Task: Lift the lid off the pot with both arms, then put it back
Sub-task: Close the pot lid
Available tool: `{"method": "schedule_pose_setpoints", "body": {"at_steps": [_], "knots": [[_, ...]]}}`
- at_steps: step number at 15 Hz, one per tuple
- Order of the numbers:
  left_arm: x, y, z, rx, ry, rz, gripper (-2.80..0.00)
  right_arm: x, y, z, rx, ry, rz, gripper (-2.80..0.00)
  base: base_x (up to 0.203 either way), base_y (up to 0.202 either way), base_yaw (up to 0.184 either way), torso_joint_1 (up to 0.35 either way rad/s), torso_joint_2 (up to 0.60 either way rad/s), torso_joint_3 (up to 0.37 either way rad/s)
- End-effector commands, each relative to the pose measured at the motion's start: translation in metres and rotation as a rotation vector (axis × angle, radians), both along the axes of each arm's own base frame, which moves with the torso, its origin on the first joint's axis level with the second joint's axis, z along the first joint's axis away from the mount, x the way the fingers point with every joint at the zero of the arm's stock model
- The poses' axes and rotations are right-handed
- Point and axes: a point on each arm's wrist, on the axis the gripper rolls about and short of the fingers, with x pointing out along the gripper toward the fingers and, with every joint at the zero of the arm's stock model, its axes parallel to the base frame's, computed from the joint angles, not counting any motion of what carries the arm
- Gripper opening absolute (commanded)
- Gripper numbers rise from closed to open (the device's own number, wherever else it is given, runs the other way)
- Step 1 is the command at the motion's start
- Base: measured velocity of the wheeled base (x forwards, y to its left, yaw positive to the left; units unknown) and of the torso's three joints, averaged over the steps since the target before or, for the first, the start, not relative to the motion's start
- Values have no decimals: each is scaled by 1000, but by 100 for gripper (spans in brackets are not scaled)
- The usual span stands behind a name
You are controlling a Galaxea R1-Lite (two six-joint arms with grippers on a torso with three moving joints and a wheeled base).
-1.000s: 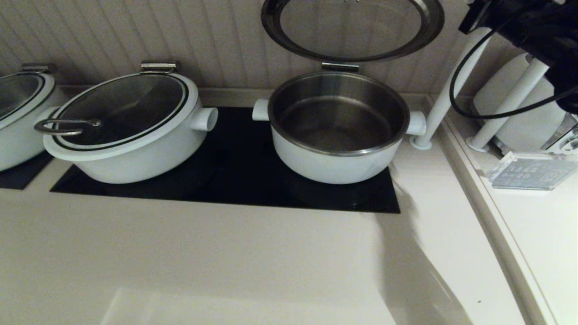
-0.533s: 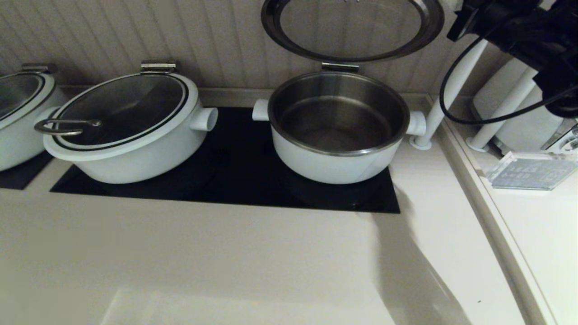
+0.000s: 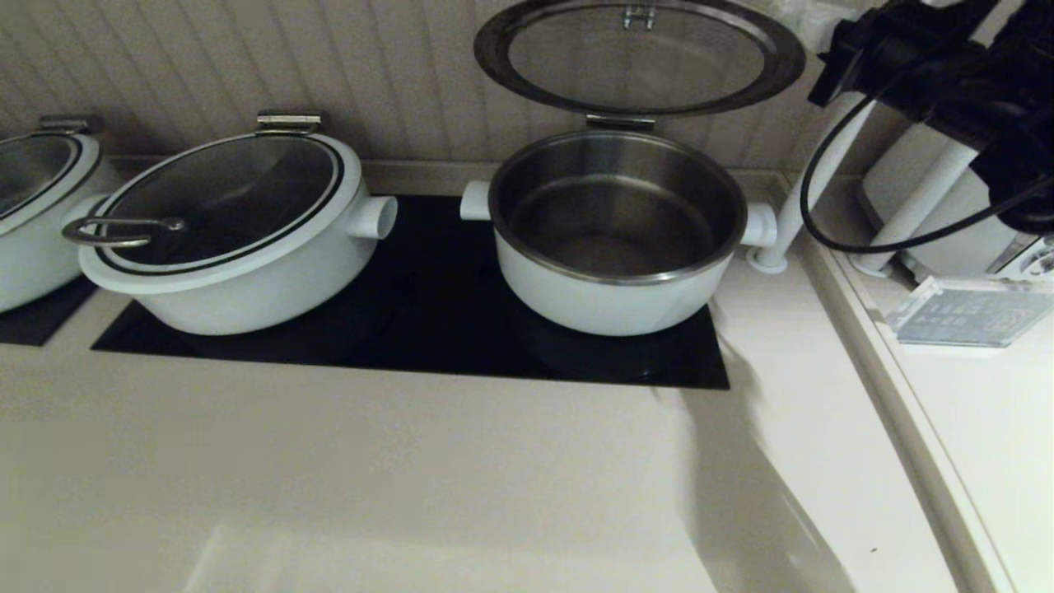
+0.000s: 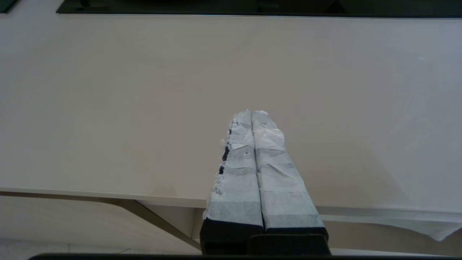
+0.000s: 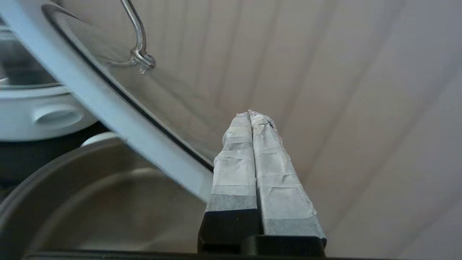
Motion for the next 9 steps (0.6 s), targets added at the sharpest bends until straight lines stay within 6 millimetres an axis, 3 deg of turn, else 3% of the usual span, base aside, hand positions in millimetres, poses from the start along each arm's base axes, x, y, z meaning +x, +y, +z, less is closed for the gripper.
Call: {"method": "schedule_pose_setpoints", "body": {"at_steps": [1, 9], "knots": [[0, 0, 0, 0, -1, 0, -280, -8, -1, -2, -9, 7, 8, -280, 0, 0, 0, 0, 0, 0], [0, 0, 0, 0, -1, 0, -280, -20, -1, -20, -42, 66, 24, -280, 0, 0, 0, 0, 0, 0]]}}
